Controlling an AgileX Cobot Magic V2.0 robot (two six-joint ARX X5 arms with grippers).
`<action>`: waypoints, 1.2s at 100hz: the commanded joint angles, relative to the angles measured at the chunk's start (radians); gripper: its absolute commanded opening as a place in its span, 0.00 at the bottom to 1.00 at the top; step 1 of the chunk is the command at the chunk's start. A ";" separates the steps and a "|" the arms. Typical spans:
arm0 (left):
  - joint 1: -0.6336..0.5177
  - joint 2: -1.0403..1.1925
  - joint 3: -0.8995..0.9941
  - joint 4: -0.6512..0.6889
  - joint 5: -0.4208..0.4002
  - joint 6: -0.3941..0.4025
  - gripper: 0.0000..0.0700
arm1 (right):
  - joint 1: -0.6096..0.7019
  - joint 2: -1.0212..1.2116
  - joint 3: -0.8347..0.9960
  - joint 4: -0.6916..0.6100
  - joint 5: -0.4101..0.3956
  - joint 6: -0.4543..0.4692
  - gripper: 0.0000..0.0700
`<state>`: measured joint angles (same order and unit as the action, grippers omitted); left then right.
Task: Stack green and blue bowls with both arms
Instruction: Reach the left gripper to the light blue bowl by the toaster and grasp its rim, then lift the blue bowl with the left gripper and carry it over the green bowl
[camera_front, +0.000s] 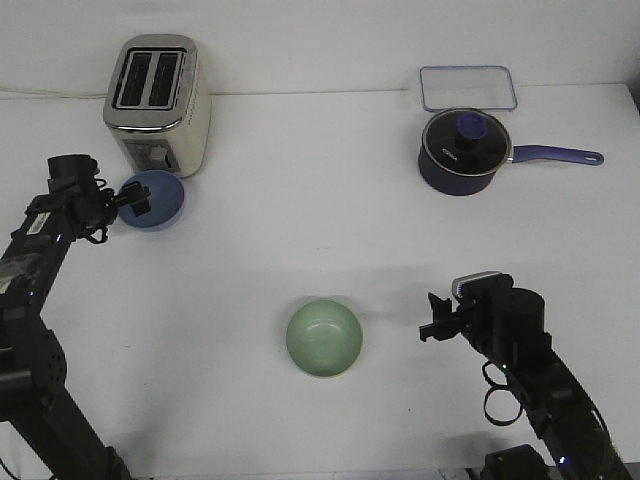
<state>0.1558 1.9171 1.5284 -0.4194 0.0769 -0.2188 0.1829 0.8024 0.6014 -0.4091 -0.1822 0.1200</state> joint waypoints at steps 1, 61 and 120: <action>-0.002 0.023 0.018 0.015 0.000 0.020 0.70 | 0.003 0.002 0.008 0.005 -0.002 0.008 0.43; -0.005 -0.041 0.018 -0.060 0.050 0.069 0.02 | 0.003 0.002 0.008 0.006 -0.002 0.009 0.43; -0.175 -0.514 0.009 -0.397 0.330 0.206 0.02 | 0.003 0.002 0.008 0.013 -0.002 0.011 0.43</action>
<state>0.0353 1.3987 1.5349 -0.7792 0.3958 -0.0673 0.1829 0.8024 0.6014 -0.4061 -0.1825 0.1204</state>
